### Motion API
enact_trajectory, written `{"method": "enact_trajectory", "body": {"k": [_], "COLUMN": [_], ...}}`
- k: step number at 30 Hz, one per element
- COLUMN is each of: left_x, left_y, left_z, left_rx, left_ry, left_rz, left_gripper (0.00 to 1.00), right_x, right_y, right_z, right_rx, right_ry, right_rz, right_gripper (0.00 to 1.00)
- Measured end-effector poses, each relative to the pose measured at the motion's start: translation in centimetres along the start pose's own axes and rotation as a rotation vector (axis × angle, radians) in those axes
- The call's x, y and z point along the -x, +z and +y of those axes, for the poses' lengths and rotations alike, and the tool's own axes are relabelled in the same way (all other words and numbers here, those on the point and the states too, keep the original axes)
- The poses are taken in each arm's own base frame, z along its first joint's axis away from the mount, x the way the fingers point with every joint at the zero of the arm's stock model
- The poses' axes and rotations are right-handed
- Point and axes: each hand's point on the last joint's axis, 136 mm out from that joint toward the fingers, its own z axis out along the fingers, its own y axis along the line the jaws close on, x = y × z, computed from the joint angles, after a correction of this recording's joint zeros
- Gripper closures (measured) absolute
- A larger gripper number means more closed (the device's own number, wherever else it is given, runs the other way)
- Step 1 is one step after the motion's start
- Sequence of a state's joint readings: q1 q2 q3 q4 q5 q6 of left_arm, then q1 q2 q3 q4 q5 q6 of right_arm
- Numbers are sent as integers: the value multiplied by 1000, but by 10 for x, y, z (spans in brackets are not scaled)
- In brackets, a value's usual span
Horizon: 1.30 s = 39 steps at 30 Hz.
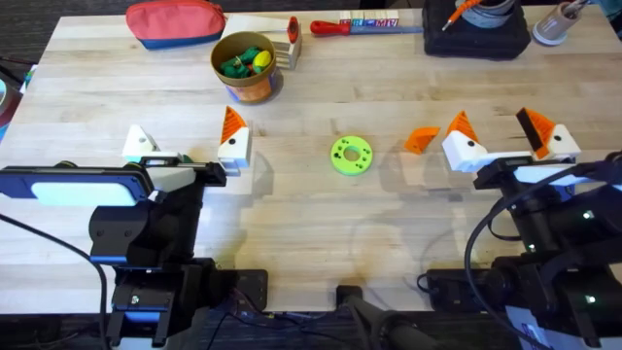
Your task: Pick up the gripper from the table and insert it into the empty holder that is missing its gripper. Then pick up a screw, insert it into the mounting hole, and use the screwdriver to tighten it. Finally, clean up the table by picking up the vegetable and placing it into the bucket.
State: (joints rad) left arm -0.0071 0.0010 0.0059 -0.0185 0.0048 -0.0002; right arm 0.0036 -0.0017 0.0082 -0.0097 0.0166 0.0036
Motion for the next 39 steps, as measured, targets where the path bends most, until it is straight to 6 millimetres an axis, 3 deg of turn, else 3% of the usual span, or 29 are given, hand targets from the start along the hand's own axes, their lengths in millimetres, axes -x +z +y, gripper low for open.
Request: {"method": "enact_trajectory", "body": {"k": [12,15,16,18,20,25,28,29,30,32,36,39], "left_x": [0,8,-7,-13,-5,46,57,56,48,42,31,8], "left_y": [0,0,-1,-4,-8,-20,-21,-21,-18,-14,-2,-8], "left_z": [0,0,0,1,3,13,17,18,19,18,18,19], "left_rx": [0,1,3,7,20,87,119,131,159,171,188,213], "left_ry": [0,3,-31,-56,-72,-86,-105,-116,-150,-163,-174,-176], "left_rz": [-1,-32,38,93,127,200,320,381,554,662,773,897], "left_gripper": [13,13,14,14,14,15,14,15,15,15,15,15], "right_x": [-1,-2,-7,-7,3,42,59,64,74,78,75,67], "right_y": [0,-1,-8,-15,-21,-32,-28,-26,-15,-6,8,12], "right_z": [2,3,3,2,1,0,0,0,0,-1,-1,-1], "right_rx": [10,17,10,0,-5,-4,-4,-3,-1,0,1,3], "right_ry": [43,86,96,90,70,14,-7,-10,-18,-22,-24,-26], "right_rz": [4,19,106,174,221,324,396,418,480,504,539,571], "right_gripper": [10,10,10,10,10,10,10,10,10,10,10,10]}}
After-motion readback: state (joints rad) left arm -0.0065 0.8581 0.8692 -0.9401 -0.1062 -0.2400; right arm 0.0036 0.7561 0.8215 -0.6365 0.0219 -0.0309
